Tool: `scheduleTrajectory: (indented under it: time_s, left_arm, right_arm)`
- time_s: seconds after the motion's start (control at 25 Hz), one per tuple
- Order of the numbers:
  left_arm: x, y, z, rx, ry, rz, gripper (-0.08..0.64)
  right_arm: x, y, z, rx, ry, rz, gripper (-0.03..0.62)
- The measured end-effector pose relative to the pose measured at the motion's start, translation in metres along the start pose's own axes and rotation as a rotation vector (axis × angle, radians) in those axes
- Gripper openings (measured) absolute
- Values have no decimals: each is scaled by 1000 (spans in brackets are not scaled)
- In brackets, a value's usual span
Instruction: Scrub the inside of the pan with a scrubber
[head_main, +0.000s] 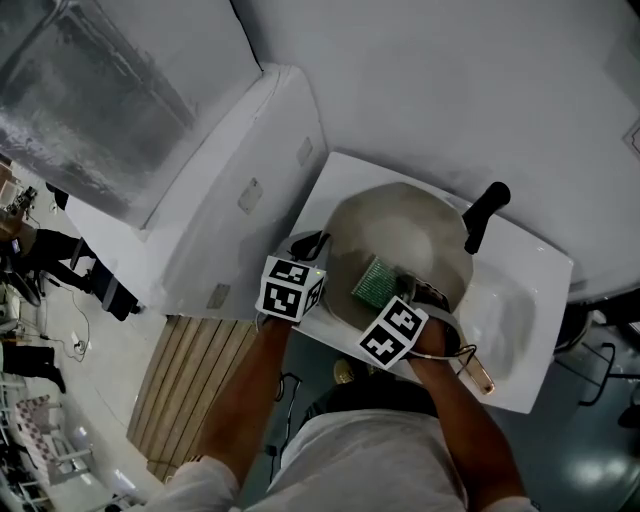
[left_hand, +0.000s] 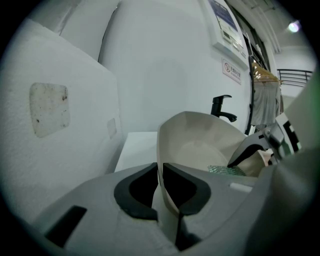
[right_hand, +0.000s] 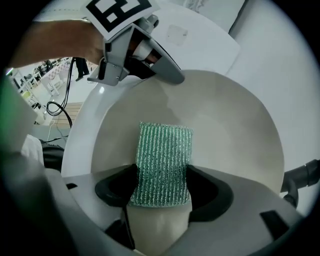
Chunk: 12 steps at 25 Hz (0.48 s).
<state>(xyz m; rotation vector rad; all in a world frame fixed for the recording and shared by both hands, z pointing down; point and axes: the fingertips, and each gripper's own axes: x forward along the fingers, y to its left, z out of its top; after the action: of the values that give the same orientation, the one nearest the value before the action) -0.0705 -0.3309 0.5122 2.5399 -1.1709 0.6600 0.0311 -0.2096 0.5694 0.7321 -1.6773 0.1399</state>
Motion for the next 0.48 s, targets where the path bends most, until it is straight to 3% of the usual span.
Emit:
scheduleTrajectory:
  time_s: [0.48]
  left_arm:
    - [0, 0, -1, 12, 14, 23, 44]
  right_arm:
    - [-15, -32, -30, 5, 42, -72, 304]
